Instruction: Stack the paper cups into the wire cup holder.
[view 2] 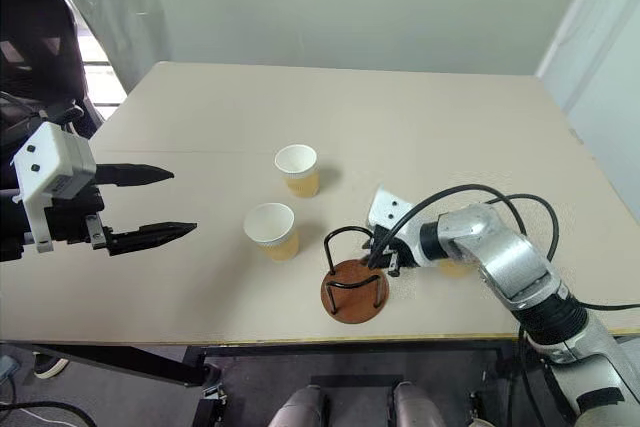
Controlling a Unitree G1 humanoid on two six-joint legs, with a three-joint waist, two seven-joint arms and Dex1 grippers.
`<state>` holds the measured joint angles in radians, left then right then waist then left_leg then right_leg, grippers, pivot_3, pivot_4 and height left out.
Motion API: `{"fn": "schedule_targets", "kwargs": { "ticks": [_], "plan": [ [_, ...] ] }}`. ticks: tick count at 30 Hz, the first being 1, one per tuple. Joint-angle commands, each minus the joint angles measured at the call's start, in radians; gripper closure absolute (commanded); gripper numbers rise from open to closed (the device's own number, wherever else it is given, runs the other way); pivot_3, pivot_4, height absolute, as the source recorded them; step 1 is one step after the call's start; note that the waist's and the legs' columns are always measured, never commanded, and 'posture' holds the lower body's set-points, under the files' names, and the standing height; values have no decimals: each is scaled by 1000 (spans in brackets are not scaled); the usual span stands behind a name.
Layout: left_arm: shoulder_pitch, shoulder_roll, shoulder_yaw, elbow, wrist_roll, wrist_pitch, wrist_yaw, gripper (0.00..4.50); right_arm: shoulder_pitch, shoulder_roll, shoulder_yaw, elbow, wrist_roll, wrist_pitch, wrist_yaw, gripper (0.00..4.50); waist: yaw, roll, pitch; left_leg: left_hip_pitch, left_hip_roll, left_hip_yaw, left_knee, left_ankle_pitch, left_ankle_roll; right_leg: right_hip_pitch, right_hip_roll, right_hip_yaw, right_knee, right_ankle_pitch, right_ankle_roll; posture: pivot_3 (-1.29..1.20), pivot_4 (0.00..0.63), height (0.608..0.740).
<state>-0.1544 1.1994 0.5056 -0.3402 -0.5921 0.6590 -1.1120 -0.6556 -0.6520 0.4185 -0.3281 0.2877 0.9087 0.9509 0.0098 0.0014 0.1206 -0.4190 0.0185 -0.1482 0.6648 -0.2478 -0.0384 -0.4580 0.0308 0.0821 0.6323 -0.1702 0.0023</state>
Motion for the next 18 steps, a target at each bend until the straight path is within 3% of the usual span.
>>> {"fn": "schedule_targets", "kwargs": {
  "ticks": [1,5,18],
  "plan": [
    [-21,13,11,-7,-1,-14,-3,0,-15,-11,-7,-14,-11,-10,0,2016,0,0,0,0,0,0,-1,0,0,0,0,0,0,0,0,0,150,740],
    [-28,13,4,0,-1,-19,-4,0,-25,-50,-19,-18,-20,-38,34,651,2,0,0,0,0,0,-2,0,-1,0,0,0,-1,0,0,0,150,740],
    [-138,-14,-129,90,19,-99,-25,0,-206,-439,-267,36,6,-295,360,651,8,1,1,-1,1,0,-3,-1,-1,-1,1,0,-2,-1,-1,0,150,740]
  ]
}}
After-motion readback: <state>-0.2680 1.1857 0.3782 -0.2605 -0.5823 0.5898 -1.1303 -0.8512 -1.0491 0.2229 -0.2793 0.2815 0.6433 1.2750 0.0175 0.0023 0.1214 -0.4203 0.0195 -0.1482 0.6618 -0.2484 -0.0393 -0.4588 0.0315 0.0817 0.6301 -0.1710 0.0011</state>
